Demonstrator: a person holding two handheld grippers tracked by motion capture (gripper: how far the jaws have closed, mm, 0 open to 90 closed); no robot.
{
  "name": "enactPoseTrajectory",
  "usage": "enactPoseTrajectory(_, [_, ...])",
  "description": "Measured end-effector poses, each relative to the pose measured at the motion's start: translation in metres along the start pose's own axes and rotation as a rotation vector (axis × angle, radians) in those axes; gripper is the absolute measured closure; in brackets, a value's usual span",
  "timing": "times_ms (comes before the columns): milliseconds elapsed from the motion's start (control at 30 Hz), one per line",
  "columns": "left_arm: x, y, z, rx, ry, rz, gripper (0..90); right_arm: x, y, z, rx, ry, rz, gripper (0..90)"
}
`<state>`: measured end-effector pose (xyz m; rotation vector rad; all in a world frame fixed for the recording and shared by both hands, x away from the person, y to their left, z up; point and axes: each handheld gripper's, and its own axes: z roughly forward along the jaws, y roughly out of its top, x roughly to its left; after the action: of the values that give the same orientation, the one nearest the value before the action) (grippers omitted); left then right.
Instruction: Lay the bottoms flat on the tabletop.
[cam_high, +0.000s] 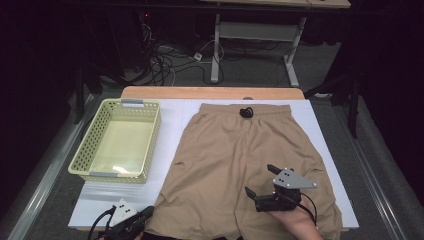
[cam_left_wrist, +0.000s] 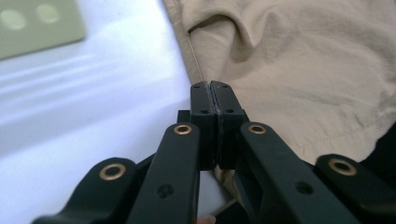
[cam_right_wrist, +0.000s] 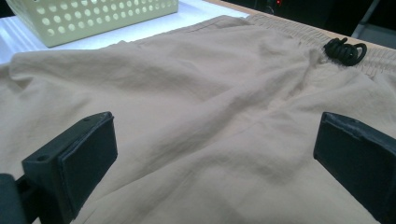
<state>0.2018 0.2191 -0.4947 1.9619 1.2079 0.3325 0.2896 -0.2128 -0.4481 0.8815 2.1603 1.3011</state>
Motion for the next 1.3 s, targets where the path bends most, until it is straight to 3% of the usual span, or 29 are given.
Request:
enactPoseTrajectory(67, [0.003,0.0,-0.001,-0.009,-0.022,-0.019,81.0,-0.001,0.001,0.002,-0.003,-0.001,0.004,0.3])
enactPoseTrajectory(133, [0.006,0.002,-0.002,-0.039,-0.063,-0.017,70.9,-0.002,0.002,0.005,-0.003,-0.004,0.012,0.3])
enactPoseTrajectory(200, [0.007,0.005,-0.003,-0.061,-0.071,-0.016,57.9,-0.002,0.003,0.007,-0.008,-0.009,0.016,0.3])
enactPoseTrajectory(333, [0.012,0.012,0.001,-0.091,-0.072,-0.014,48.9,0.001,0.007,0.013,-0.024,-0.01,0.022,0.3])
enactPoseTrajectory(400, [0.014,0.016,0.004,-0.113,-0.076,-0.022,43.8,0.004,0.011,0.016,-0.009,-0.025,0.01,0.3])
enactPoseTrajectory(500, [0.016,0.021,0.011,-0.109,-0.089,-0.024,36.9,0.007,0.011,0.022,0.014,-0.038,0.0,0.3])
enactPoseTrajectory(667, [0.014,0.031,0.022,-0.075,-0.09,0.015,36.5,0.005,0.009,0.029,0.047,-0.066,-0.007,0.3])
enactPoseTrajectory(967, [0.015,0.044,0.04,0.041,-0.004,0.014,42.2,-0.002,0.015,0.039,0.05,-0.094,-0.019,0.7])
enactPoseTrajectory(1033, [0.011,0.046,0.041,0.063,0.023,0.042,42.3,-0.003,0.014,0.037,0.029,-0.106,-0.02,1.2])
enactPoseTrajectory(1100, [0.005,0.046,0.042,0.08,0.064,0.099,42.7,-0.005,0.012,0.034,0.007,-0.107,-0.006,1.2])
enactPoseTrajectory(1300, [-0.001,0.045,0.042,0.075,0.043,0.115,60.2,-0.006,0.002,0.03,0.023,-0.097,0.013,0.8])
